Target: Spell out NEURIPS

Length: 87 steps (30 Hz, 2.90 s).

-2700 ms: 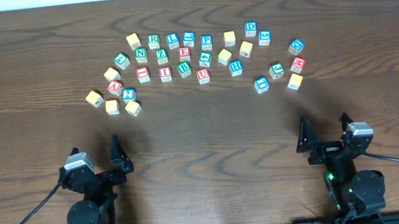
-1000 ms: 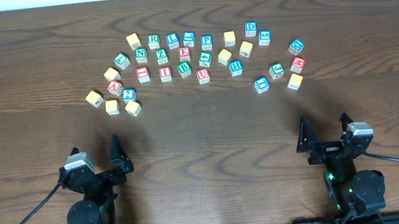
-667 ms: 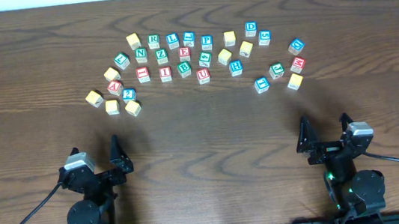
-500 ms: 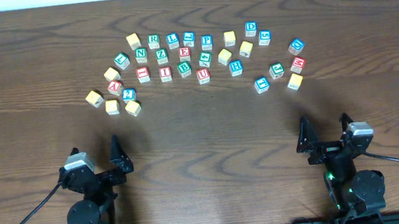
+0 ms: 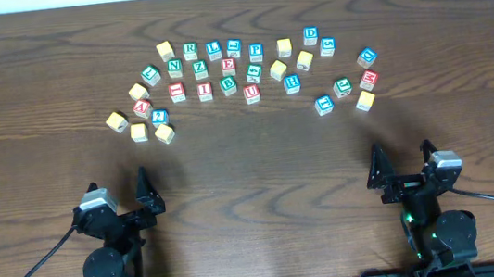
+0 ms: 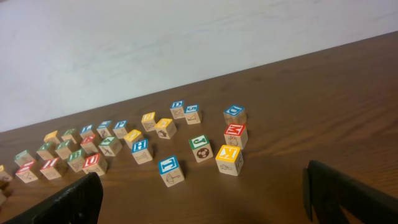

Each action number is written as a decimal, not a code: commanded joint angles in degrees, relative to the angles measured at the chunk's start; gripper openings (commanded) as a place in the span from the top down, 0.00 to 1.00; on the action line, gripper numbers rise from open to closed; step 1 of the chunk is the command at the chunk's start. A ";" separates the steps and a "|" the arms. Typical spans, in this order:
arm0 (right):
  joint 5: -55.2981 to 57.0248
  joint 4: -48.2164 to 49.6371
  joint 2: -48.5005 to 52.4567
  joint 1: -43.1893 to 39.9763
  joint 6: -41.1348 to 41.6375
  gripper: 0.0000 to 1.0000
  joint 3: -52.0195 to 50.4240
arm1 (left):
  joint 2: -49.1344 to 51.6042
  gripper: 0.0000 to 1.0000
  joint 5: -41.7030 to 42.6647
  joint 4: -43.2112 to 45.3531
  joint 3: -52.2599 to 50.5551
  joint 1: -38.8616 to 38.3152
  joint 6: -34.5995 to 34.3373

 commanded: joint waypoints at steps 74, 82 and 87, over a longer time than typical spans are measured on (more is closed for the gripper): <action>0.46 -0.04 -0.37 -0.35 -0.72 0.01 -0.20 | 75.56 0.02 13.03 -44.04 73.75 -5.05 5.95; 0.46 -0.04 -0.39 -0.35 -0.72 0.01 -0.20 | 84.26 0.02 11.80 -49.03 81.81 -10.84 5.95; 0.46 -0.04 -0.37 -0.35 -0.74 0.01 -0.20 | 86.55 0.02 9.07 -49.94 82.73 -12.50 5.95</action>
